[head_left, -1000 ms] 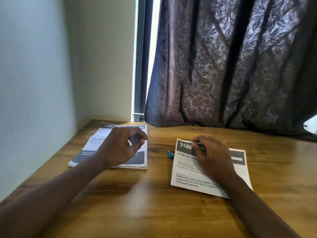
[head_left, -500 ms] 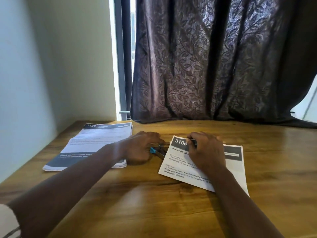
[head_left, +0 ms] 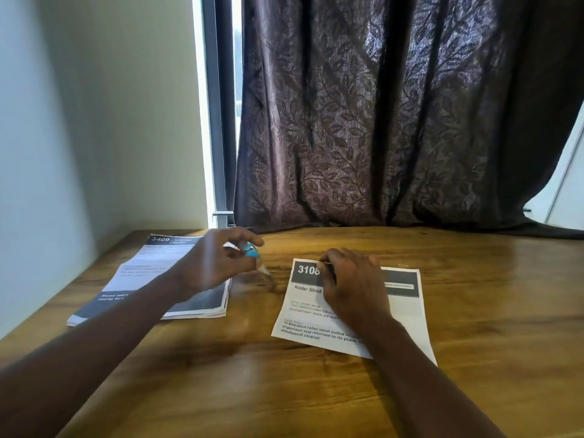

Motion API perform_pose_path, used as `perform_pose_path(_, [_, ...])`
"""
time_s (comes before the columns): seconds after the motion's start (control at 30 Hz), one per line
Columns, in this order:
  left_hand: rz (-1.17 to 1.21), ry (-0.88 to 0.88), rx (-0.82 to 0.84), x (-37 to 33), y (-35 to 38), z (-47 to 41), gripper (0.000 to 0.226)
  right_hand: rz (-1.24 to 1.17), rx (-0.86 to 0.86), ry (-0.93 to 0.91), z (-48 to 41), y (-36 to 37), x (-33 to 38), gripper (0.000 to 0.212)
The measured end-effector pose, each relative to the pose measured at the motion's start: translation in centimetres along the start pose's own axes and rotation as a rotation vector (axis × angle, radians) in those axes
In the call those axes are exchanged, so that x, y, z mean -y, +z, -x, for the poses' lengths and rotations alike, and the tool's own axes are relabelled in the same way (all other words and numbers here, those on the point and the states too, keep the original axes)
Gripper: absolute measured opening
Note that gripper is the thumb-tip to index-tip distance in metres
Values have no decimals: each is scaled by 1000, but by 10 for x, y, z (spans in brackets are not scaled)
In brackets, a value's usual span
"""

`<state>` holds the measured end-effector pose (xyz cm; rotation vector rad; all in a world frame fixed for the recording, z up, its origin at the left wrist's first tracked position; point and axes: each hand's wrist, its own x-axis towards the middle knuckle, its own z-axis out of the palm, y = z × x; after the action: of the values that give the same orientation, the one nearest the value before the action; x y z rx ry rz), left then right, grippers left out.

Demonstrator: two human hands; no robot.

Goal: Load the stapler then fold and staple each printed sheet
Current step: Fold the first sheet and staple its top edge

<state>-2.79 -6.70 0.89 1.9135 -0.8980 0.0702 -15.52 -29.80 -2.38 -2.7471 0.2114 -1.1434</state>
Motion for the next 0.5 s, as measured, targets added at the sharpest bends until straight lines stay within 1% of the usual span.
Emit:
perform_pose_path(0.07, [81, -7, -97, 2, -3, 8, 36, 15, 15, -40, 0, 3, 8, 16])
perform_pose_path(0.13, [162, -20, -152, 2, -4, 16, 39, 11, 10, -79, 0, 7, 14, 16])
perform_pose_path(0.17, [248, -44, -155, 2, -4, 21, 39, 10, 8, -95, 0, 8, 16, 16])
perform_pose_path(0.23, [404, -99, -98, 3, -4, 30, 40, 18, 4, -134, 0, 11, 20, 17])
perform_pose_path(0.27, [409, -106, -49, 2, -4, 33, 42, 24, -9, -154, 1, 11, 21, 16])
perform_pose_path(0.33, [327, -80, 31, 3, -4, 38, 42, 49, -46, -186, 2, 12, 24, 16])
perform_pose_path(0.4, [280, -51, 71, 4, -3, 40, 42, 76, -92, -209, 3, 13, 28, 18])
perform_pose_path(0.5, [242, -33, 98, 7, -5, 37, 50, 101, -154, -281, 4, 13, 34, 24])
